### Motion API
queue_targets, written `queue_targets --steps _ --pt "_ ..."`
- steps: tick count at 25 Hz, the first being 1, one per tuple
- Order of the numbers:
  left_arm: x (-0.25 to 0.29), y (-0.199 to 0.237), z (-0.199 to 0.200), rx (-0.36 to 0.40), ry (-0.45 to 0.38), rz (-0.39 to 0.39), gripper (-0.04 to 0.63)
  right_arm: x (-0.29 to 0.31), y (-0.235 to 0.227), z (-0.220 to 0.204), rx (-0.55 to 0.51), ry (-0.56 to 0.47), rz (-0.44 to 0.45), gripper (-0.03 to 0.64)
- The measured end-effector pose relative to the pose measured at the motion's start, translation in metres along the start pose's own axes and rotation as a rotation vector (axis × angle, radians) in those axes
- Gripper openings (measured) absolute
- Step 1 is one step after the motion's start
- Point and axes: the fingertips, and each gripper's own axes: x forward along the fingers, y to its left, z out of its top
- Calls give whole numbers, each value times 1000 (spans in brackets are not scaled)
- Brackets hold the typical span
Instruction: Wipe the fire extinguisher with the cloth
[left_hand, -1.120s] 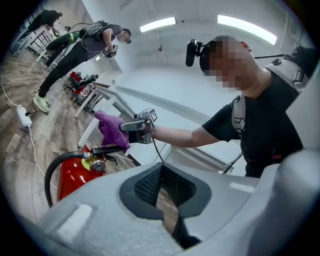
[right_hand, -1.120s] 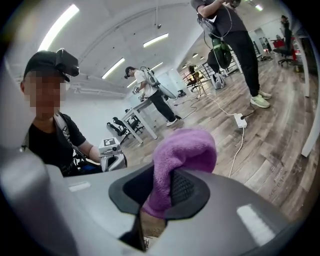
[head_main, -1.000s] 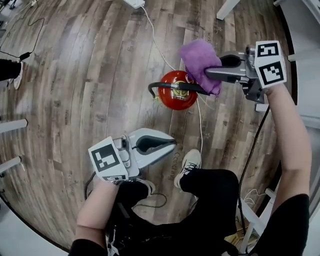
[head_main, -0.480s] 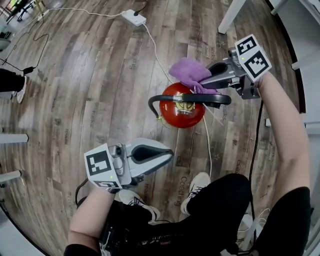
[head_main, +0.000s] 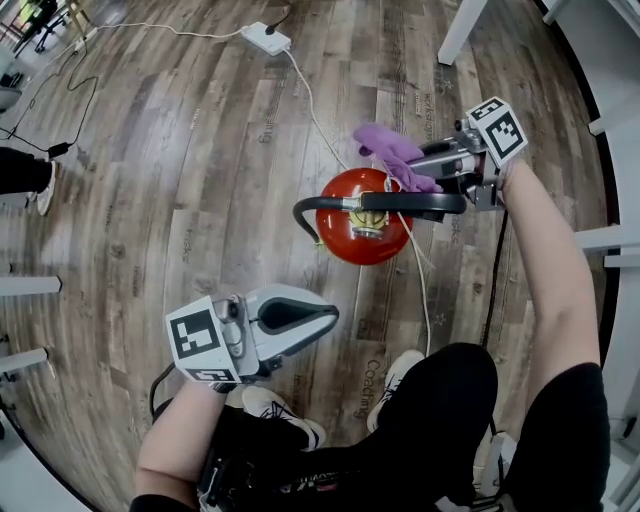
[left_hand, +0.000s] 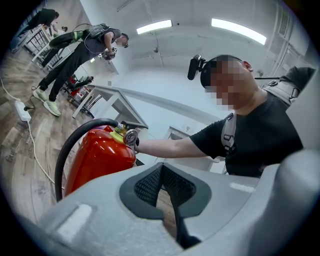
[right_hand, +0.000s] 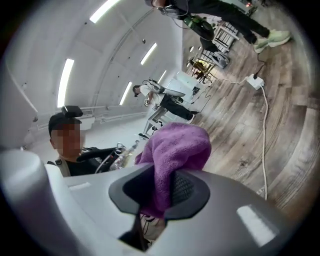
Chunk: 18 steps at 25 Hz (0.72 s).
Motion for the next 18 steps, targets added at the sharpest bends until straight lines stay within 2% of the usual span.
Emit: queue_targets --steps 8,14,18 --pt "-1 5 1 -8 -3 21 -2 17 -66 -57 118 -61 -88 66" --pt "-2 6 -7 -25 10 40 -2 25 -151 -152 209 72 -366 64" --pt "-8 8 -13 -37 21 67 0 25 -164 -174 206 69 -452 64"
